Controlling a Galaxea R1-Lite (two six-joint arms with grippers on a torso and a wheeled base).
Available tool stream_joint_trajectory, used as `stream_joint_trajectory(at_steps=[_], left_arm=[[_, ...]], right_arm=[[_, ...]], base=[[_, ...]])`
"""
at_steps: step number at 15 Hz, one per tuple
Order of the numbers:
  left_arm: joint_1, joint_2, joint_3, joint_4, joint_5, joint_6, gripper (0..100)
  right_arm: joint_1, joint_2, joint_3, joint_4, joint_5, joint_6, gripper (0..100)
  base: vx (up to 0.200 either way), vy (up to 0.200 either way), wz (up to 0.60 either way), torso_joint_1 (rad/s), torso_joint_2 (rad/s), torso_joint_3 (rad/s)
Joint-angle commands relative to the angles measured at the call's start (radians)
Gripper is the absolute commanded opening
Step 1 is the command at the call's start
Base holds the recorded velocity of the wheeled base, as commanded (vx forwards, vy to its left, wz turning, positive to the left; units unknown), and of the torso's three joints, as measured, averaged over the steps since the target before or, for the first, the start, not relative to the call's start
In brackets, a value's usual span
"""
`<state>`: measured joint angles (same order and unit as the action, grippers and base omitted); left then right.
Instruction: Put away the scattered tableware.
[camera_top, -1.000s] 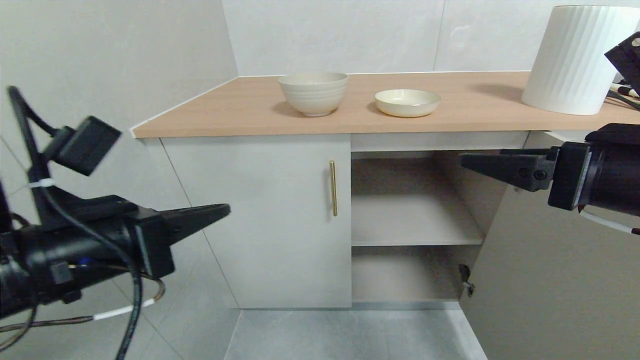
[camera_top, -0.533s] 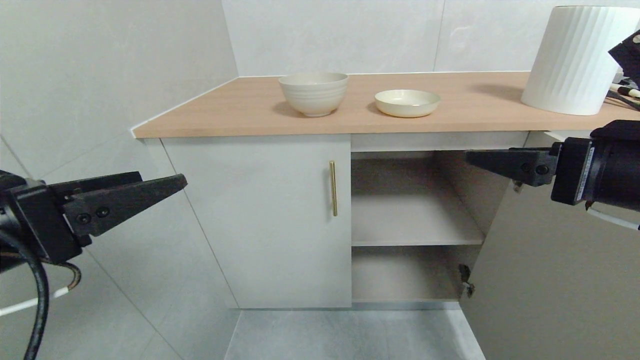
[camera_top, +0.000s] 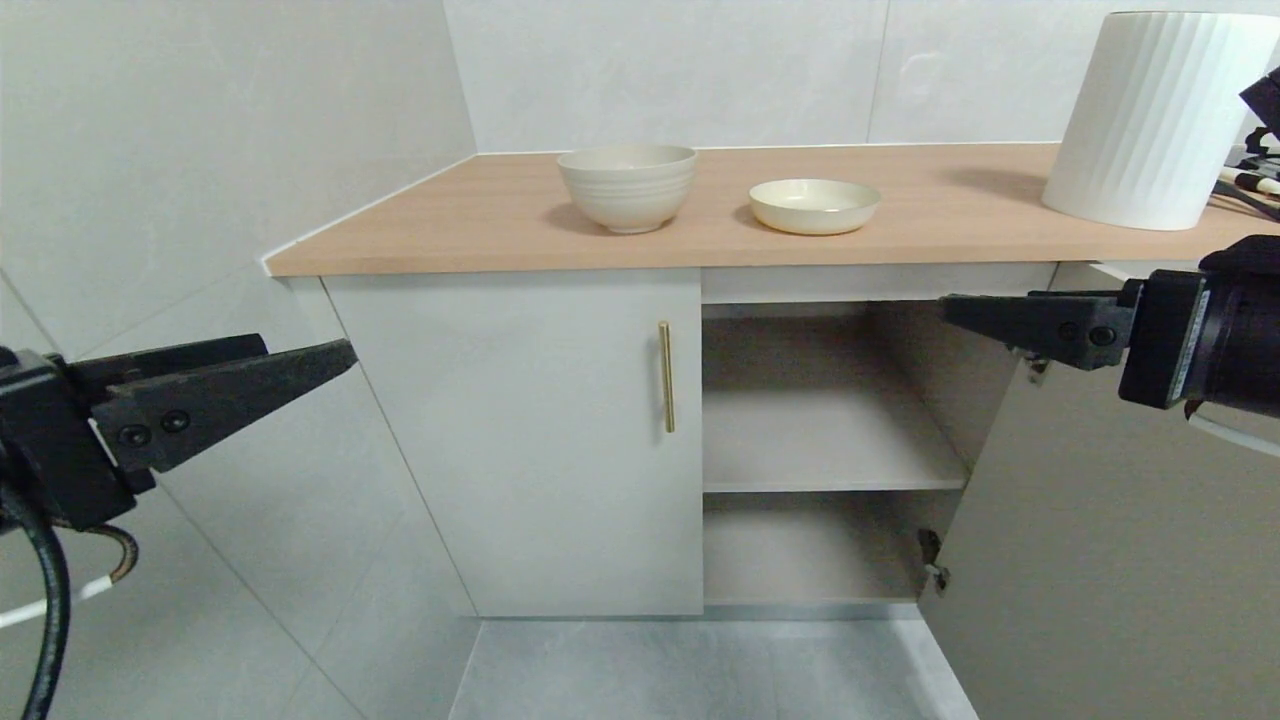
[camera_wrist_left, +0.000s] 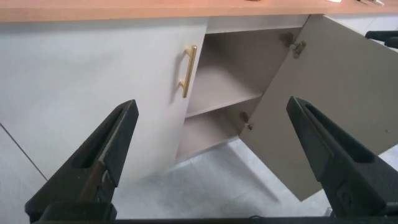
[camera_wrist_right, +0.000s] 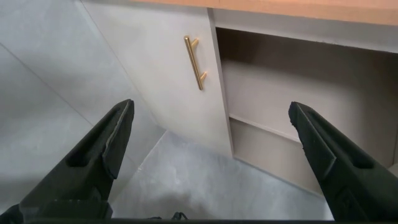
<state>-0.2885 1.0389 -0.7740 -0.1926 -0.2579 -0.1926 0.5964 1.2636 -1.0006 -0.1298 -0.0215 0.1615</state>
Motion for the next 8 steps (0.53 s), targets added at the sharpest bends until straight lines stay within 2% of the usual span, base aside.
stream_joint_trajectory(at_steps=[1, 8], left_arm=[[0.000, 0.001, -0.001, -0.001, 0.000, -0.001, 100], [0.000, -0.003, -0.002, 0.001, -0.001, -0.002, 100]], right_arm=[[0.000, -0.006, 0.000, -0.001, 0.000, 0.000, 100], [0.000, -0.010, 0.000, -0.001, 0.000, 0.000, 100]], base=[[0.200, 0.000, 0.00, 0.002, 0.00, 0.012], [0.200, 0.000, 0.00, 0.004, 0.00, 0.004]])
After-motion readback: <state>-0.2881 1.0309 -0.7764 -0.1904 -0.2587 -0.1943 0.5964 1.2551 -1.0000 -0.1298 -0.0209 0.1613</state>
